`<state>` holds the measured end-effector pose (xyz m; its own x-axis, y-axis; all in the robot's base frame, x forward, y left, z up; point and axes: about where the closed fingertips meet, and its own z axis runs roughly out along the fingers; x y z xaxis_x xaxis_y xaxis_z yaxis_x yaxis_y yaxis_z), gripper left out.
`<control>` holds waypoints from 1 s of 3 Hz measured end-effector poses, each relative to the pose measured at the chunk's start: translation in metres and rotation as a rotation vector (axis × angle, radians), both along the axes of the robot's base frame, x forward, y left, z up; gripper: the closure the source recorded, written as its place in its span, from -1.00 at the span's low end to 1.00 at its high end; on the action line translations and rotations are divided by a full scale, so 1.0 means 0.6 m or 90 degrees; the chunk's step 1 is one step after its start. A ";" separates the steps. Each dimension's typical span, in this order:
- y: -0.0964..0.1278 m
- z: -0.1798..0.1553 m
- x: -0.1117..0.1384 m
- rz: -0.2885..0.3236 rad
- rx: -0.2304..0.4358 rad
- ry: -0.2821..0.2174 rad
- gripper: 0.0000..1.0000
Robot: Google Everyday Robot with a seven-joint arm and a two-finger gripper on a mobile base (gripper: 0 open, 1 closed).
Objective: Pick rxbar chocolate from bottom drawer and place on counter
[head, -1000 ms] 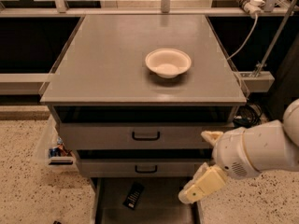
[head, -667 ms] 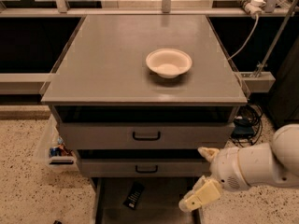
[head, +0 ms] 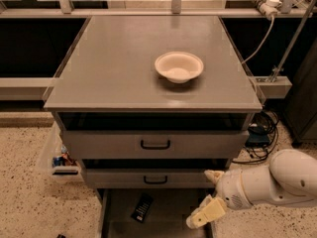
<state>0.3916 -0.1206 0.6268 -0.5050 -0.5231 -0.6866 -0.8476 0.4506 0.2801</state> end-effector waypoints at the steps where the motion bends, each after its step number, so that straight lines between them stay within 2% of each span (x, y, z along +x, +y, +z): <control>1: 0.009 -0.034 -0.013 -0.042 0.011 0.033 -1.00; 2: 0.006 -0.091 0.006 -0.086 0.028 0.023 -1.00; 3: 0.017 -0.180 0.018 -0.092 0.089 0.021 -1.00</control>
Offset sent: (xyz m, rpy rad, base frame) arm 0.0204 -0.0016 -0.1191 0.0994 -0.0004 -0.2041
